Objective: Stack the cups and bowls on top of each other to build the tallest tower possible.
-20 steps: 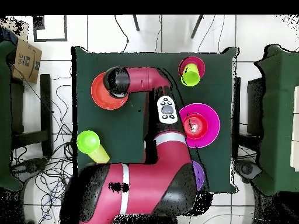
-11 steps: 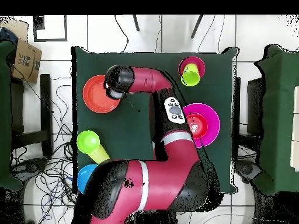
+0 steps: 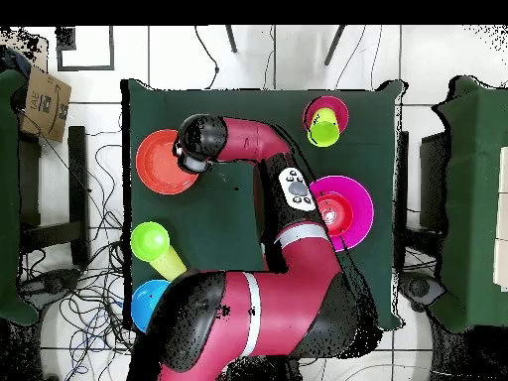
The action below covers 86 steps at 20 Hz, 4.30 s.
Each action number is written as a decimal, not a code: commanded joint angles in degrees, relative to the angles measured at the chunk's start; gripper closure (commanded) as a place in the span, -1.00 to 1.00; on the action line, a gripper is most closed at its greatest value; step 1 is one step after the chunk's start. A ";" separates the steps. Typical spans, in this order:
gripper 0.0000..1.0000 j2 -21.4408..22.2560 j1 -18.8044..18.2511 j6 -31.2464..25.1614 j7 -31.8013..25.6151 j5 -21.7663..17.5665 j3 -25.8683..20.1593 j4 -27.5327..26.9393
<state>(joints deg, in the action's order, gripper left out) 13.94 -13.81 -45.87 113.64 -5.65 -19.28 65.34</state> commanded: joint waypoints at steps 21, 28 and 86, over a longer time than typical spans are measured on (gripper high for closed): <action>1.00 0.65 1.65 7.82 -3.74 -10.20 0.20 5.18; 1.00 1.37 2.23 7.54 -2.19 -9.76 0.83 6.16; 1.00 2.68 -13.51 -44.66 -31.60 -11.09 -5.09 -11.05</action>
<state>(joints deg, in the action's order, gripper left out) 18.02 -27.31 -81.27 104.14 -13.07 -18.59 54.24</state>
